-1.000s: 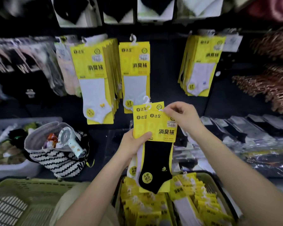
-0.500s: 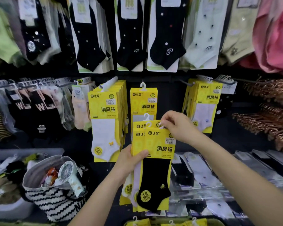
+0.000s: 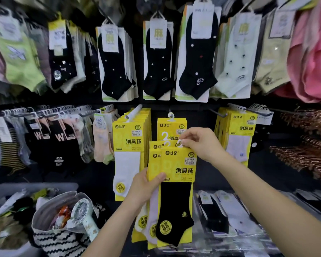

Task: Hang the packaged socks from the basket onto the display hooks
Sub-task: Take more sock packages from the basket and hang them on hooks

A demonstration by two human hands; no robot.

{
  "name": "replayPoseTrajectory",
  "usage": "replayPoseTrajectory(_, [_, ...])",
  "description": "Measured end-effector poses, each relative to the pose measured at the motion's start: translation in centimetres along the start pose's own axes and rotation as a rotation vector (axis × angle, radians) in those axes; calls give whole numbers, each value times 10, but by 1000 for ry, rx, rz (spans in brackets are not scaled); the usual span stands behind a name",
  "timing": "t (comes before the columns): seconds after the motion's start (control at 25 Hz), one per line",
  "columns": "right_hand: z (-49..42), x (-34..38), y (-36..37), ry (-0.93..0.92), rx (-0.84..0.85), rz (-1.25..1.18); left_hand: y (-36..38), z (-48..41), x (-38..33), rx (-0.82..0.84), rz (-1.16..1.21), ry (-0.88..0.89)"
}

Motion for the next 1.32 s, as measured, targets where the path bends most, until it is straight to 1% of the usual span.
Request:
replayPoseTrajectory(0.08, [-10, 7, -4, 19, -34, -16, -13, 3, -11, -75, -45, 43])
replayPoseTrajectory(0.2, [-33, 16, -19, 50, -80, -48, -45, 11, -23, -205, -26, 65])
replayPoseTrajectory(0.36, [-64, 25, -30, 72, -127, -24, -81, 20, -36, -300, -30, 81])
replayPoseTrajectory(0.56, [-80, 18, -12, 89, -93, 45, -98, 33, -35, -313, 35, 66])
replayPoseTrajectory(0.68, [-81, 14, -11, 84, -92, 26, -106, 37, -35, -352, 38, 62])
replayPoseTrajectory(0.76, [-82, 14, -12, 102, -85, 60, -110, 38, -36, -375, 52, 71])
replayPoseTrajectory(0.84, [-77, 19, -18, 83, -169, 85, -112, 37, -37, -380, 63, 68])
replayPoseTrajectory(0.92, [-62, 32, -20, -6, -269, 53, -106, 34, -38, -352, 52, 61])
replayPoseTrajectory(0.96, [-55, 40, -14, -57, -258, 23, -98, 32, -39, -322, 49, 58])
replayPoseTrajectory(1.04, [-45, 52, 10, -87, -116, -10, -78, 26, -40, -249, 61, 46])
replayPoseTrajectory(1.12, [-36, 52, 33, -5, 48, 1, -58, 20, -39, -214, 72, 33])
replayPoseTrajectory(1.16, [-32, 46, 37, 57, 95, 23, -50, 16, -38, -215, 77, 27])
replayPoseTrajectory(1.24, [-25, 32, 37, 161, 124, 105, -38, 11, -36, -232, 116, 20])
replayPoseTrajectory(1.32, [-19, 20, 29, 179, 105, 135, -27, 6, -34, -238, 175, 17])
Point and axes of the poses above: each hand's wrist, its own z-axis away from the middle knuckle, its own y-axis out of the palm, x = y × z, the point moved 8 cm from there along -z, towards the middle knuckle, and after that the axes turned 9 degrees about x, right-handed, at the moved point
